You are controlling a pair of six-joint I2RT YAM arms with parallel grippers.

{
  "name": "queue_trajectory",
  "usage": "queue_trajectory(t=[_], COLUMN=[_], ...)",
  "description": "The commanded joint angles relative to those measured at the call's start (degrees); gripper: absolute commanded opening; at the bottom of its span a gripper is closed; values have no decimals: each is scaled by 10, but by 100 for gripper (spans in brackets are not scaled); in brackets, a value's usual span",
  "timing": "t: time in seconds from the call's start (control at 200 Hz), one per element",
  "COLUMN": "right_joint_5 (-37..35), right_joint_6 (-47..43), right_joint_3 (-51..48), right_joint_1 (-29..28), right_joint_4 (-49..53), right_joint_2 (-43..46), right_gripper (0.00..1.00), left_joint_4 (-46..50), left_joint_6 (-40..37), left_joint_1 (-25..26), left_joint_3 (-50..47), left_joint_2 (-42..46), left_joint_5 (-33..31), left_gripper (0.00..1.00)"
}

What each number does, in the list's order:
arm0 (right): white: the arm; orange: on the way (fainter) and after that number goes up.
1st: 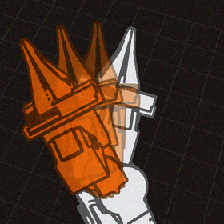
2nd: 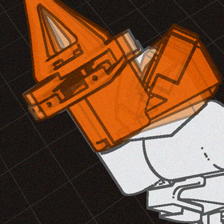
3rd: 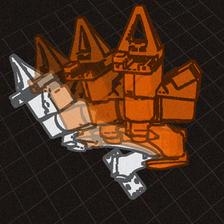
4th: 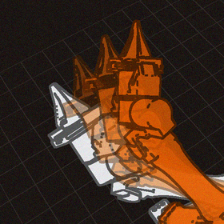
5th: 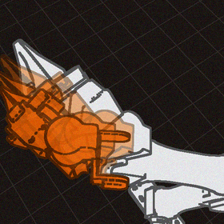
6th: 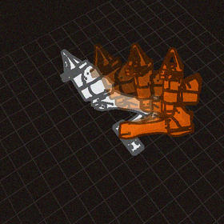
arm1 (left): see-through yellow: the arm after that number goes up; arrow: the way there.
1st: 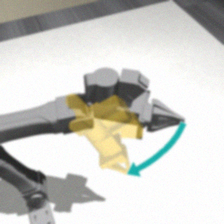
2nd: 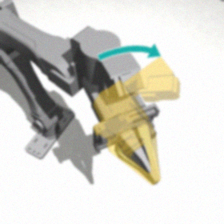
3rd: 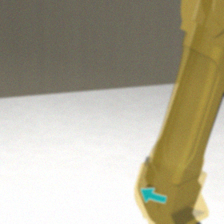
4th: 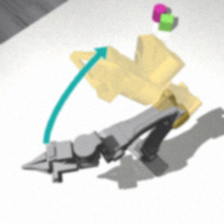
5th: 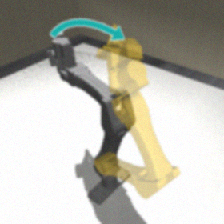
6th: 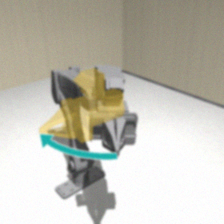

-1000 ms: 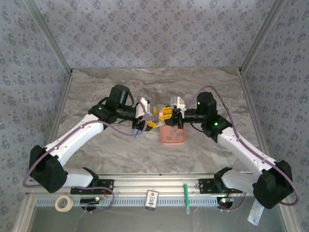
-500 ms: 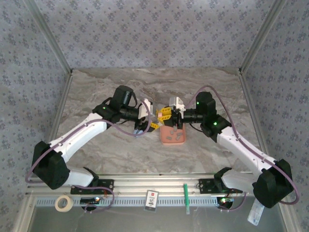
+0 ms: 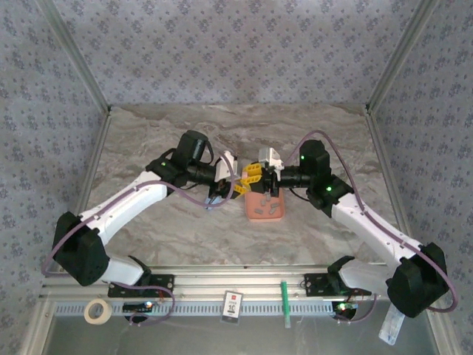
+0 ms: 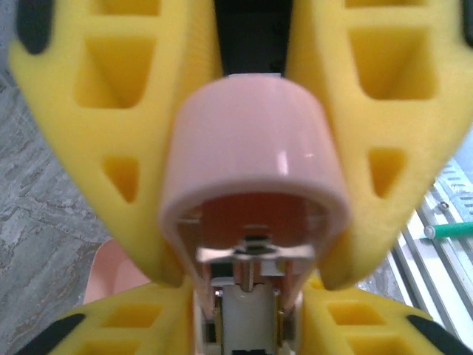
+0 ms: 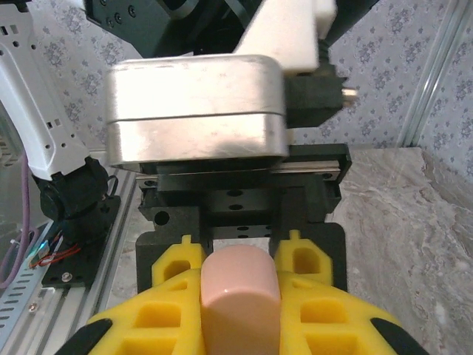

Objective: Load the staples into the stapler

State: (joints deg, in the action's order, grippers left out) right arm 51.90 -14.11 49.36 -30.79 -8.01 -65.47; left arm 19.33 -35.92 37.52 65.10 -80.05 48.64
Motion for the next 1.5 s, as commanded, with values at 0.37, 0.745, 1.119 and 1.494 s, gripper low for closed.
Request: queue_trajectory(t=[0.37,0.745,1.119,1.494], right_joint_5=[-201,-405,-450,-439], right_joint_6=[77,234,282,277], right_joint_3=[-33,-62,-72,-74], right_joint_1=[21,27,30,36], right_joint_4=[35,133,166,158], right_joint_2=[81,85,73,61], right_gripper=[68,67,66,66], left_joint_4=[-59,76,110,118], left_joint_6=[338,762,819,836], left_joint_1=[8,26,58,68], left_joint_3=[-12,13,59,78], left_joint_2=[29,-105,-208,-268], left_joint_5=[-208,-460,-513,-514], left_gripper=[5,2,5,9])
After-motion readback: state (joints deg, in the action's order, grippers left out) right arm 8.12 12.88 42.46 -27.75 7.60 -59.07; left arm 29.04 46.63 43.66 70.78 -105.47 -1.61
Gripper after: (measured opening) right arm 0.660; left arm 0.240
